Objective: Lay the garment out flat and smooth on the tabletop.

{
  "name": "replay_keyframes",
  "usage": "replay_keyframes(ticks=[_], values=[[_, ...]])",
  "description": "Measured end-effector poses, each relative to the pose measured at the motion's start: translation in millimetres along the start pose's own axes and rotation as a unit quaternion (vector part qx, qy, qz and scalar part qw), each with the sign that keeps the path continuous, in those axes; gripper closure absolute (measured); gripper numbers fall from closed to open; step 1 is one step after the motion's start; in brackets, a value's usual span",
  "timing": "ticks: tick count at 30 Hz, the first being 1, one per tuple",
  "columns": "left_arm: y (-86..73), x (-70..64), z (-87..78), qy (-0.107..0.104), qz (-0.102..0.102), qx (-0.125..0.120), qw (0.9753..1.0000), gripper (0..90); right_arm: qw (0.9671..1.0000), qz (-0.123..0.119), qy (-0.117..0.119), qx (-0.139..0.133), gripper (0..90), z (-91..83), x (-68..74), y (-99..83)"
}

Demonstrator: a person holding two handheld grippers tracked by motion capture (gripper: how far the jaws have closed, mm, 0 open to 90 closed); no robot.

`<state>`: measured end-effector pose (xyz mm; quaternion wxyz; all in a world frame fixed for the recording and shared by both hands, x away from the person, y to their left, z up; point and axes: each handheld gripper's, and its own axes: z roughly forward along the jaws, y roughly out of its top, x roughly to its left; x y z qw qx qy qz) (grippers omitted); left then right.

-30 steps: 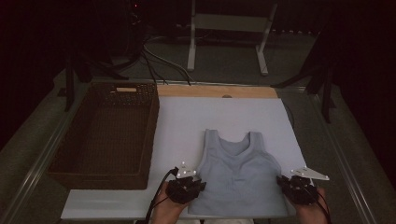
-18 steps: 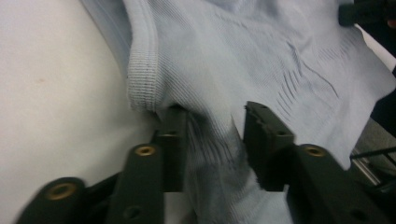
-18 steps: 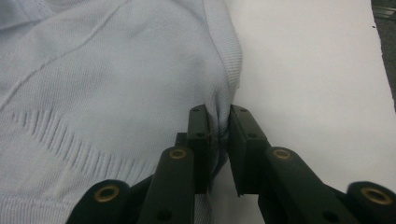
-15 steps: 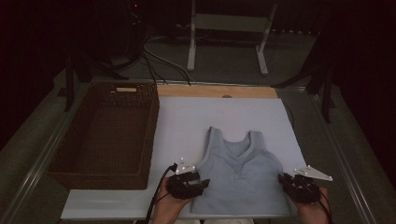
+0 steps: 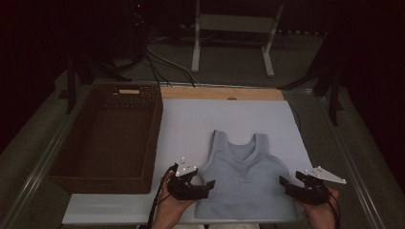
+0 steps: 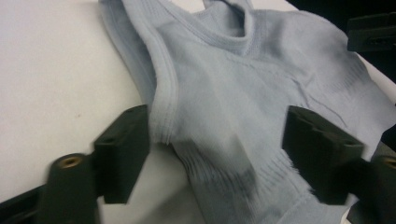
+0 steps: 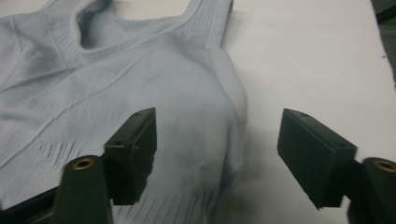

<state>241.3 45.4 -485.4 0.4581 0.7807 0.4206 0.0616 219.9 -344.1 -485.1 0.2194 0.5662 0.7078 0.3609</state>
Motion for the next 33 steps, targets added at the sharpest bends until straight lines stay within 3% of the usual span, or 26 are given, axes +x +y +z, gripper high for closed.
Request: replay_keyframes(ticks=[4, 8, 10, 14, 21, 28, 33], values=[[2.5, -2.8, -0.2, 0.000, 0.015, -0.006, 0.9999, 22.3, 0.9999, -0.004, -0.007, -0.012, 22.5, -0.6, -1.9, -0.1], [4.7, -2.9, 0.0, 0.000, 0.017, -0.016, 0.9997, 20.0, 0.9997, -0.003, -0.003, -0.025, 18.1, -2.0, -3.1, 0.3], [5.9, -1.3, 0.3, -0.002, 0.014, -0.020, 0.9997, 10.3, 0.9995, -0.003, -0.004, -0.032, 15.2, -2.8, -3.3, 0.6], [7.6, 1.3, -1.2, -0.010, 0.014, -0.034, 0.9993, 3.9, 0.9991, 0.000, -0.001, -0.042, 13.5, -3.6, -5.5, 1.2], [9.5, 5.0, -5.5, -0.004, 0.019, -0.058, 0.9981, 3.9, 0.9980, 0.007, 0.003, -0.063, 11.0, -4.1, -11.1, 2.6], [7.2, 6.2, -6.9, -0.001, 0.033, -0.061, 0.9976, 3.9, 0.9963, 0.016, -0.002, -0.084, 10.9, -6.8, -17.1, 1.0], [1.7, 8.6, -7.2, 0.002, 0.032, -0.061, 0.9976, 3.9, 0.9958, 0.024, -0.003, -0.088, 10.9, -7.8, -19.9, -0.8]])
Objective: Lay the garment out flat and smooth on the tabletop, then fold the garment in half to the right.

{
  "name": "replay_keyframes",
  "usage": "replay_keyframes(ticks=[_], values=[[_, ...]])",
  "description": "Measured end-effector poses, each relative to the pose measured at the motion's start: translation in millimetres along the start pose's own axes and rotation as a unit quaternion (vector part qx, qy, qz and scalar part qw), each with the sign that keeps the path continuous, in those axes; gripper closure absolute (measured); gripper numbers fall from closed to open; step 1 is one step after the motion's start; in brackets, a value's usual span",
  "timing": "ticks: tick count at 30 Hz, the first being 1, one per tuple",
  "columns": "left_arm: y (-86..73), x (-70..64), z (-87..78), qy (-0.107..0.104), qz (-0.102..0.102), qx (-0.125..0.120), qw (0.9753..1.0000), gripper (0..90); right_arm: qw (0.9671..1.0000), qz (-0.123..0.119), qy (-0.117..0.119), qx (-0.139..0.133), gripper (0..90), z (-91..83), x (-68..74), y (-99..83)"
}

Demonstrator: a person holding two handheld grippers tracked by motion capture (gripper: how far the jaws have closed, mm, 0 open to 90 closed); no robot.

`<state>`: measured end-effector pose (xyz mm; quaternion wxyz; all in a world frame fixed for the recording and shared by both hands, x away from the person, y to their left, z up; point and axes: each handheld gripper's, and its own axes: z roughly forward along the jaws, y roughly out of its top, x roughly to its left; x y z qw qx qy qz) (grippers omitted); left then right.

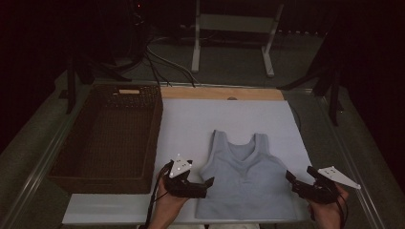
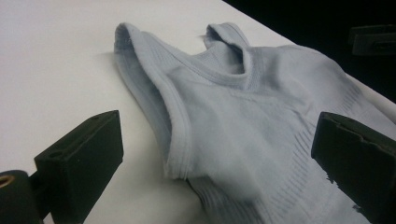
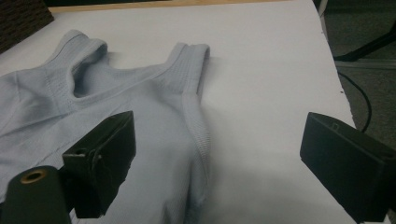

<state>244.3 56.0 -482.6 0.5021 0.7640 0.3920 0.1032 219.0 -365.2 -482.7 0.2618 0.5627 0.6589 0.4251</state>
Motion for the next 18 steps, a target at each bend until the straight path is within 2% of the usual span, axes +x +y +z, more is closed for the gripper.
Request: replay_keyframes(ticks=[5, 14, 18], values=[[-7.5, 1.8, 2.9, -0.005, -0.004, 0.008, 0.9999, 4.0, 1.0000, 0.004, -0.001, -0.005, 10.9, -1.5, 0.6, 0.7], [-18.4, -1.2, 10.0, -0.007, 0.012, 0.021, 0.9997, 4.0, 1.0000, 0.002, 0.000, -0.008, 10.9, -1.6, 1.1, -0.6], [-22.4, -2.5, 13.4, -0.011, 0.006, 0.029, 0.9995, 4.0, 0.9999, 0.005, 0.000, -0.012, 11.0, -2.8, 2.0, -1.2]])
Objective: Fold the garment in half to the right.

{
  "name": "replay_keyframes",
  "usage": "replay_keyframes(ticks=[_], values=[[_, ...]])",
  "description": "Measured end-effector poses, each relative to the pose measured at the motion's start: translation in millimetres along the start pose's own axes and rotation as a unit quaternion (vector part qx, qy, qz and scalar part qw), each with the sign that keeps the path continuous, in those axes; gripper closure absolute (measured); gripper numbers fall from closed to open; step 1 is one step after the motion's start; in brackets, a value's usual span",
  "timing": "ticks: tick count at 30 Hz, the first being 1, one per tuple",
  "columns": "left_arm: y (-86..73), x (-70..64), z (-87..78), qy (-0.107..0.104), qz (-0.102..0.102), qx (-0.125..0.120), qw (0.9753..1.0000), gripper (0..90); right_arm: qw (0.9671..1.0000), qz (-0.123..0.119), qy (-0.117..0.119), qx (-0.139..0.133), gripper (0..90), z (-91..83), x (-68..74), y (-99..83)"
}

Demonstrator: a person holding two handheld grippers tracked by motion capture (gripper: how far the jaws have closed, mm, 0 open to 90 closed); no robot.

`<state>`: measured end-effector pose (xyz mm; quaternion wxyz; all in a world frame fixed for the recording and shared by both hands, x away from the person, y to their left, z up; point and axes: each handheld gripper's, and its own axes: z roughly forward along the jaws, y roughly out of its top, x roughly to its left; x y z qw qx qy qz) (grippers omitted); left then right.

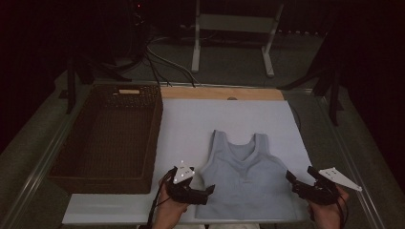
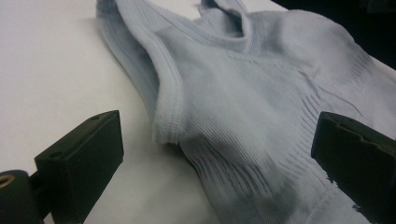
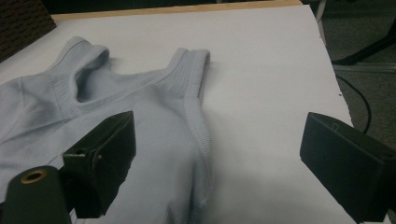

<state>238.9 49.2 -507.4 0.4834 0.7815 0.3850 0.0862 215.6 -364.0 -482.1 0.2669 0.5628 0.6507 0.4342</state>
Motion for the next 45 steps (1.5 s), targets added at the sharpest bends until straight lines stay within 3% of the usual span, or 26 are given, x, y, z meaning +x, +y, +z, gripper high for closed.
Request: replay_keyframes(ticks=[8, 11, 15, 18, 22, 28, 30, 34, 45], values=[[-2.9, -1.8, 4.6, -0.004, -0.018, 0.032, 0.9993, 4.3, 1.0000, -0.003, 0.002, -0.008, 11.0, -2.3, 2.7, -0.1], [-3.8, -4.0, 6.6, -0.014, -0.021, 0.043, 0.9988, 13.0, 1.0000, -0.005, 0.001, -0.008, 10.9, -2.3, 3.9, -0.2], [-2.5, -6.3, 13.1, -0.025, -0.014, 0.064, 0.9975, 13.6, 0.9999, -0.006, 0.000, -0.012, 11.0, -3.3, 4.3, 0.2], [2.5, -5.7, 16.9, -0.030, -0.022, 0.067, 0.9971, 13.7, 0.9999, -0.006, 0.001, -0.013, 10.9, -3.5, 4.9, 0.2], [10.6, -0.7, 19.9, -0.026, -0.047, 0.054, 0.9971, 18.6, 0.9999, -0.006, 0.002, -0.014, 11.0, -3.3, 6.2, 0.4], [14.3, 8.6, 21.8, -0.038, -0.091, 0.047, 0.9940, 67.6, 0.9999, -0.007, 0.004, -0.012, 11.0, -3.3, 7.0, 0.2], [14.9, 7.5, 20.2, -0.032, -0.092, 0.043, 0.9943, 78.3, 0.9999, -0.007, 0.005, -0.011, 11.0, -3.2, 7.5, 0.0], [16.0, 6.6, 15.5, -0.021, -0.095, 0.041, 0.9944, 83.9, 0.9999, -0.009, 0.006, -0.012, 11.0, -3.5, 8.5, 0.1], [14.4, 15.9, 1.5, -0.008, -0.103, 0.043, 0.9938, 84.5, 0.9998, -0.012, 0.008, -0.012, 11.0, -2.4, 11.1, 0.2]])
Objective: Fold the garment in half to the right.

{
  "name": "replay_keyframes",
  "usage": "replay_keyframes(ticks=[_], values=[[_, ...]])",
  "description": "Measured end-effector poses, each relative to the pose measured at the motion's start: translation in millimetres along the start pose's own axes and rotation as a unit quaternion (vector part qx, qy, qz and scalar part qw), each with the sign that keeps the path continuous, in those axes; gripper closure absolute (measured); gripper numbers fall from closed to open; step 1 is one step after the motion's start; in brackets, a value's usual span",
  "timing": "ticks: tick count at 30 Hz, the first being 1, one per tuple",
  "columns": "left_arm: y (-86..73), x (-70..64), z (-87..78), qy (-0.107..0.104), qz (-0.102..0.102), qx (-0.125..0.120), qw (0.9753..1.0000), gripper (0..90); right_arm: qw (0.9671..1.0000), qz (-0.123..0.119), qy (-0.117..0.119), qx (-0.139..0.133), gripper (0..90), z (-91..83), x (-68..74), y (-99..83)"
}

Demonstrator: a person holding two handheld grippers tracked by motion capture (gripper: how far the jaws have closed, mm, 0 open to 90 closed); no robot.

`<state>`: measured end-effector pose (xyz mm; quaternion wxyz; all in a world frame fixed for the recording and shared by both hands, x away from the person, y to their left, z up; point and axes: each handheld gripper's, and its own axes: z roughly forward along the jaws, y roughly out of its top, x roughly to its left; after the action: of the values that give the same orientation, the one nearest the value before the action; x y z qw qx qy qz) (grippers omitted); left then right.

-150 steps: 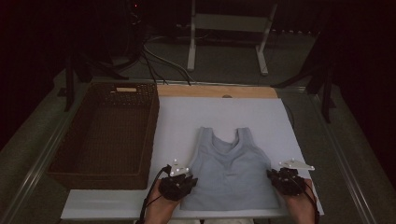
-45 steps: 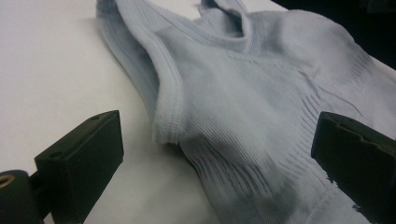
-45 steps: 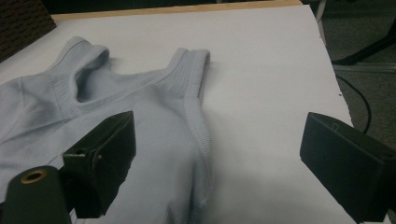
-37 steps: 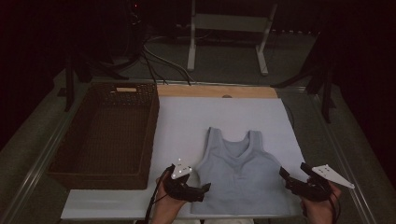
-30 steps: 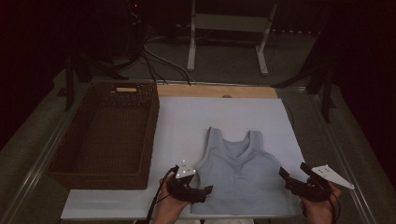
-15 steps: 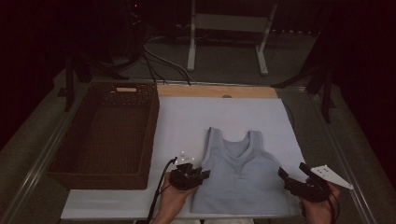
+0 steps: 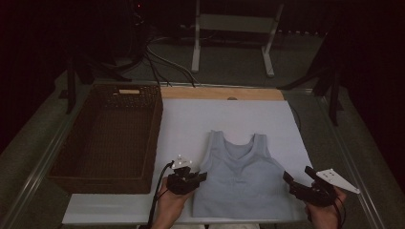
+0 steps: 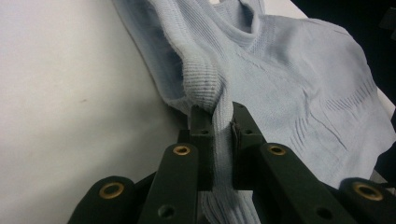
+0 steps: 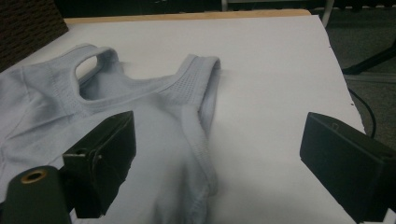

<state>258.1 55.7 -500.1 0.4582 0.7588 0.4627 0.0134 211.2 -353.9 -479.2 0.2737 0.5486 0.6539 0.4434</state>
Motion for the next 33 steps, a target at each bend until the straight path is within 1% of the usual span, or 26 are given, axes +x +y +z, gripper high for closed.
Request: replay_keyframes(ticks=[5, 7, 9, 15, 18, 23, 26, 28, 30, 33], values=[[0.5, 3.4, -4.4, 0.003, -0.004, -0.003, 1.0000, 84.5, 1.0000, 0.000, -0.001, -0.002, 11.0, -0.3, 0.2, 0.2], [0.9, 5.5, -6.5, 0.002, -0.011, -0.007, 0.9999, 84.6, 1.0000, 0.000, -0.001, -0.003, 11.0, -0.5, 0.0, 0.2], [1.3, 7.4, -8.7, 0.004, -0.014, -0.010, 0.9998, 84.6, 1.0000, 0.001, -0.002, -0.003, 11.0, -0.9, -0.2, 0.3], [2.0, 13.7, -15.2, 0.010, -0.018, -0.011, 0.9997, 84.7, 1.0000, 0.002, -0.002, -0.004, 11.0, -1.2, -0.5, 0.3], [2.6, 15.9, -17.4, 0.017, -0.024, -0.014, 0.9995, 84.8, 1.0000, 0.001, -0.002, -0.004, 11.1, -1.0, -0.1, 0.4], [4.6, 17.6, -21.0, 0.029, -0.025, -0.019, 0.9991, 84.9, 1.0000, 0.002, -0.003, -0.005, 11.1, -1.3, -0.3, 0.5], [6.1, 18.7, -24.8, 0.038, -0.030, -0.018, 0.9987, 85.1, 1.0000, 0.003, -0.003, -0.006, 11.1, -1.9, -0.6, 0.5], [7.3, 17.6, -24.5, 0.039, -0.029, -0.014, 0.9987, 85.1, 1.0000, 0.004, -0.004, -0.007, 11.1, -1.9, -0.8, 0.6], [9.3, 14.1, -22.3, 0.042, -0.023, -0.009, 0.9988, 85.1, 1.0000, 0.004, -0.003, -0.006, 11.1, -1.5, -0.7, 0.6], [14.8, 8.3, -19.4, 0.040, -0.015, -0.004, 0.9991, 85.0, 1.0000, 0.003, -0.003, -0.006, 11.0, -1.7, 0.0, 0.5]])
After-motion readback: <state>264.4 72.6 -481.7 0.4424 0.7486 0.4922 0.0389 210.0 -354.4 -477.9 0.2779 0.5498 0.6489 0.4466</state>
